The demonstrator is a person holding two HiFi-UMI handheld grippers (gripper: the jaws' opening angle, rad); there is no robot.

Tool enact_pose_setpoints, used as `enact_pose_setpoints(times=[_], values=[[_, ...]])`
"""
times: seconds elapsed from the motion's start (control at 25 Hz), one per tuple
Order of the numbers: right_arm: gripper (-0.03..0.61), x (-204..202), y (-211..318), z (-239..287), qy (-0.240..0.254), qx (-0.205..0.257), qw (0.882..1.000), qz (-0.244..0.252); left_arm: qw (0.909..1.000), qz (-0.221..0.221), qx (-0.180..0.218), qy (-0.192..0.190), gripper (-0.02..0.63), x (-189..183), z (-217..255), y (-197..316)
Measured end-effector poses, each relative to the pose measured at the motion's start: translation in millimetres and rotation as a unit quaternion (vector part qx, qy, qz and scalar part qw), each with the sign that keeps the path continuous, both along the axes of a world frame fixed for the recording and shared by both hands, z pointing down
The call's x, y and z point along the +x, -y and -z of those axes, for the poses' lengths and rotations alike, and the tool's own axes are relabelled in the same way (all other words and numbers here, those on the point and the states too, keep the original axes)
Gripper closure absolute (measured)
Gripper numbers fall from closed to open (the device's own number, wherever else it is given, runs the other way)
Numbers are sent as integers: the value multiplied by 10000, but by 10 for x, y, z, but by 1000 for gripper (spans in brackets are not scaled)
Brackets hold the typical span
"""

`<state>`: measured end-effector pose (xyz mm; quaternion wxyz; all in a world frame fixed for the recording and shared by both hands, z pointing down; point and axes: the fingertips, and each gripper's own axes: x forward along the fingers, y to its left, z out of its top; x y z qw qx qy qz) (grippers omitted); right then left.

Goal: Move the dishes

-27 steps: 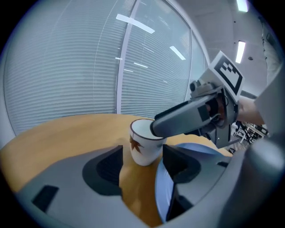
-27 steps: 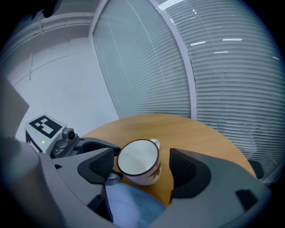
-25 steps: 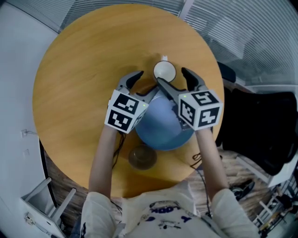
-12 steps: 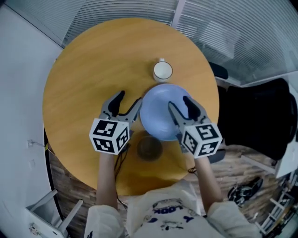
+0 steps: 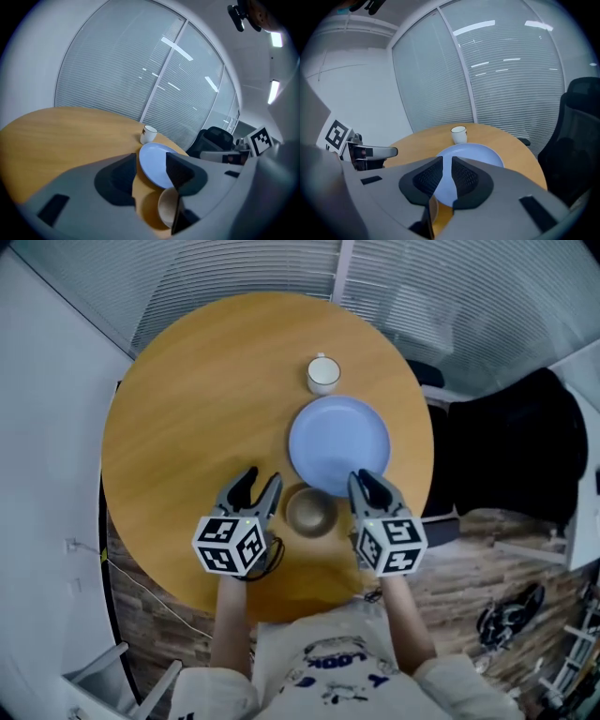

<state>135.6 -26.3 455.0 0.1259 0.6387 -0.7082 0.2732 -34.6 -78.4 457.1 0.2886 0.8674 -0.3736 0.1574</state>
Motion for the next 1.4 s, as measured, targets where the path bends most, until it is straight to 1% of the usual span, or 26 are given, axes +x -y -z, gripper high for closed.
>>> enact_pose_setpoints(times=[0.12,0.16,0.24,0.28,0.4,0.48,0.68,0.92,1.12,1.28,1.4], values=[[522,-44,-203,-86,-57,-110,9998,-158,9999,-65,-1,82,434,-58,-48,-183],[522,-58,-262,-117,-58,-148,9997,-206,9999,-6,-18,169,464,-92,-84,-225],[522,-86,-353,-181,-50,-218,9994,-271,9991,151,-48,388,581,-155,-174,-286],[522,-99,-381,-216,-46,-253,9993,-281,9986,192,-76,493,589,-171,-227,-315],[522,-141,-439,-337,-35,-370,9989,-280,9966,239,-284,736,589,-182,-406,-411],[522,-179,-479,-417,-26,-454,9986,-260,9952,265,-447,830,589,-177,-510,-485],[522,-256,-550,-643,38,-701,9973,-225,9930,120,-770,884,589,-80,-707,-631],[522,-380,-640,-854,147,-969,9952,-52,9895,-89,-1105,930,589,13,-904,-798],[522,-441,-701,-1004,276,-1173,9927,32,9898,35,-1150,844,589,29,-937,-827],[522,-429,-724,-1047,361,-1241,9916,39,9892,-46,-1255,754,589,124,-937,-881],[522,-370,-736,-1069,343,-1279,9912,-6,9893,-82,-1254,735,589,230,-942,-917]])
